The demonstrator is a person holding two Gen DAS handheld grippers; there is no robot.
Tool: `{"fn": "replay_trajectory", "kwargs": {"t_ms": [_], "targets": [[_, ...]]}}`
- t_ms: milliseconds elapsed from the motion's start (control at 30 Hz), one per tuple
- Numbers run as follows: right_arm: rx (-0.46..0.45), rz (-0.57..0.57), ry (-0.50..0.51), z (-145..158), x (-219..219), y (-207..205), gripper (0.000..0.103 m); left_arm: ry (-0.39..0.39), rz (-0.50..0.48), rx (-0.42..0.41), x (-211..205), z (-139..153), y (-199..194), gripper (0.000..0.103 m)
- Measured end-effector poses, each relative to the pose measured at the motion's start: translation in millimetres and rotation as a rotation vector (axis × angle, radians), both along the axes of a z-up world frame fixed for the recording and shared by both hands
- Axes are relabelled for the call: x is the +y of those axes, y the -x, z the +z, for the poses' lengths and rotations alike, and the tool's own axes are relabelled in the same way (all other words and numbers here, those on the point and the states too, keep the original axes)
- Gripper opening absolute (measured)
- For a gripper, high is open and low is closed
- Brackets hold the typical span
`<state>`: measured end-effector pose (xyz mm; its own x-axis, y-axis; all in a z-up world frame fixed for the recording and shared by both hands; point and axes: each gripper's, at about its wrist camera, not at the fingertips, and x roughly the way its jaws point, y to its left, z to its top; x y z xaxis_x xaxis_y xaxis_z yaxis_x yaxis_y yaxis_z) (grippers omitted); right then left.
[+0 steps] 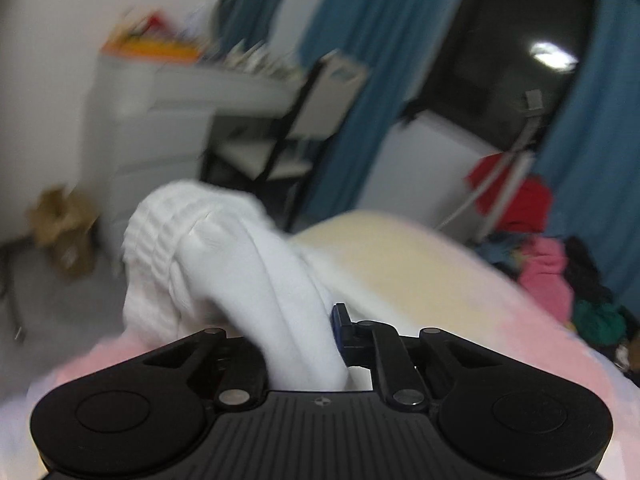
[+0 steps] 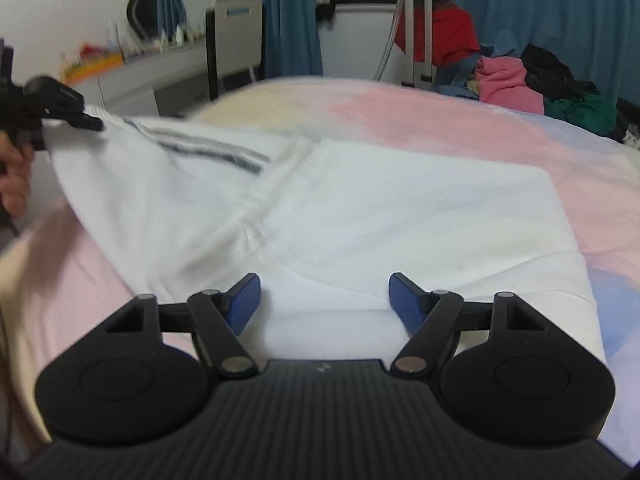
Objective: Fold clothes
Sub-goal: 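Grasp the elastic waistband with the right gripper while the left gripper holds the leg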
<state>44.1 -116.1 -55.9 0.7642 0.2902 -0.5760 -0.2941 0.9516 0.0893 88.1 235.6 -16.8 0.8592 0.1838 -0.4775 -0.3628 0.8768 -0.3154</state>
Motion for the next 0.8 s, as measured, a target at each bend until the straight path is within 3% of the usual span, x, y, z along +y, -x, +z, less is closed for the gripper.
{"fn": "replay_trajectory", "kwargs": {"t_ms": [233, 500, 633, 733, 800], "targets": [[-0.066, -0.201, -0.147, 27, -63, 18, 0.073, -0.041, -0.066, -0.195, -87, 53, 12, 0.009], [-0.117, -0.547, -0.324, 33, -158, 29, 0.073, -0.154, -0.211, -0.355, -267, 77, 17, 0.010], [-0.127, -0.707, -0.434, 25, -206, 37, 0.075, -0.293, -0.333, -0.383, -365, 45, 31, 0.011], [-0.124, -0.789, -0.509, 14, -230, 41, 0.075, -0.379, -0.453, -0.348, -425, -3, 39, 0.013], [-0.111, -0.799, -0.562, 7, -236, 38, 0.075, -0.438, -0.537, -0.276, -457, -40, 41, 0.015]]}}
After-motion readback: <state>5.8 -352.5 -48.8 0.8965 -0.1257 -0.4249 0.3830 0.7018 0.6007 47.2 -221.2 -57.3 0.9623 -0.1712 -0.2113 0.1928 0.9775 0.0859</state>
